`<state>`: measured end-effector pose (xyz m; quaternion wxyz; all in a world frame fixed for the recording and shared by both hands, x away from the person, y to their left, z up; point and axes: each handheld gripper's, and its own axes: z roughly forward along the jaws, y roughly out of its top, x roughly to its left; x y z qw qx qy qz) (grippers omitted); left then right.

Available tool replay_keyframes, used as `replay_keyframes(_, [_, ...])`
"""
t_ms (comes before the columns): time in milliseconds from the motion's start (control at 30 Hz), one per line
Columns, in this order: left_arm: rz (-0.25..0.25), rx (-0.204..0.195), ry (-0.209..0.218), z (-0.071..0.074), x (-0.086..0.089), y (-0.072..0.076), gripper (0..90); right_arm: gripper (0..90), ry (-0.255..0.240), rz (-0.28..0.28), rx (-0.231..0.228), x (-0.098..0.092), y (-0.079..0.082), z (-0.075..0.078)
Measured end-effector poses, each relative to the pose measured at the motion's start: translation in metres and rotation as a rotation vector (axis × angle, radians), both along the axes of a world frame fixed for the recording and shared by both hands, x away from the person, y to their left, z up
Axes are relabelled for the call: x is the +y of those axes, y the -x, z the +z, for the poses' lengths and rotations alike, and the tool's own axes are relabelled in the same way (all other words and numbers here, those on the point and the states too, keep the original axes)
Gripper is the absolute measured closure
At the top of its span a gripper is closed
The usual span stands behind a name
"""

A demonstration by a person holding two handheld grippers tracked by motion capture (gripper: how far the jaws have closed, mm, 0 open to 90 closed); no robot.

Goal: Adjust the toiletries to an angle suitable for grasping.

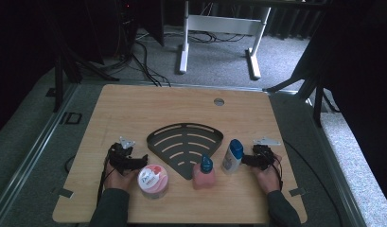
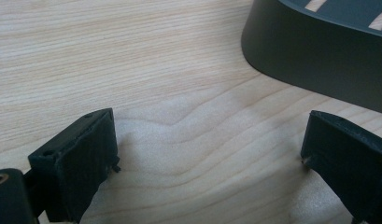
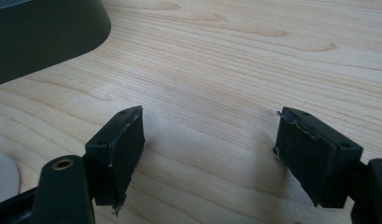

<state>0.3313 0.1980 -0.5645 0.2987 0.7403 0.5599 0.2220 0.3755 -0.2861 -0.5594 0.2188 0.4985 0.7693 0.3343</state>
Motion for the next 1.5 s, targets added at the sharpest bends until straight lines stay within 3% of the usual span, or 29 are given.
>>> replay_keyframes(333, [0.015, -0.007, 0.003, 0.0, 0.0, 0.0, 5.9, 23.4, 0.0, 0.0, 0.0, 0.0, 0.0, 0.0])
replay_keyframes(433, [0.027, -0.03, 0.011, 0.002, 0.001, 0.004, 20.8, 23.4, 0.0, 0.0, 0.0, 0.0, 0.0, 0.0])
replay_keyframes(500, [0.03, -0.017, 0.009, 0.005, 0.002, 0.005, 25.6, 23.4, 0.0, 0.0, 0.0, 0.0, 0.0, 0.0])
replay_keyframes(567, [0.031, 0.004, 0.002, 0.009, 0.002, 0.008, 40.5, 23.4, 0.0, 0.0, 0.0, 0.0, 0.0, 0.0])
replay_keyframes(667, [0.026, 0.016, 0.01, 0.011, 0.003, 0.011, 46.9, 22.5, 0.002, 0.005, 0.001, 0.0, 0.0, 0.0])
replay_keyframes(800, [-0.02, 0.001, 0.08, 0.018, 0.004, 0.021, 52.3, 22.6, 0.0, 0.011, 0.002, 0.0, 0.0, 0.0])
replay_keyframes(933, [-0.059, -0.012, 0.12, 0.026, 0.004, 0.029, 51.7, 22.6, 0.0, 0.014, 0.002, 0.0, 0.0, 0.0])
replay_keyframes(1067, [-0.086, -0.054, 0.152, 0.04, 0.004, 0.042, 49.0, 22.6, 0.001, 0.015, 0.002, 0.0, 0.0, 0.0])
replay_keyframes(1267, [-0.131, -0.092, 0.177, 0.054, 0.003, 0.056, 43.1, 22.6, 0.0, 0.015, 0.002, 0.0, 0.0, 0.0])
replay_keyframes(1500, [-0.224, -0.132, 0.17, 0.072, -0.003, 0.078, 36.3, 22.6, 0.0, 0.015, 0.002, 0.0, 0.0, 0.0])
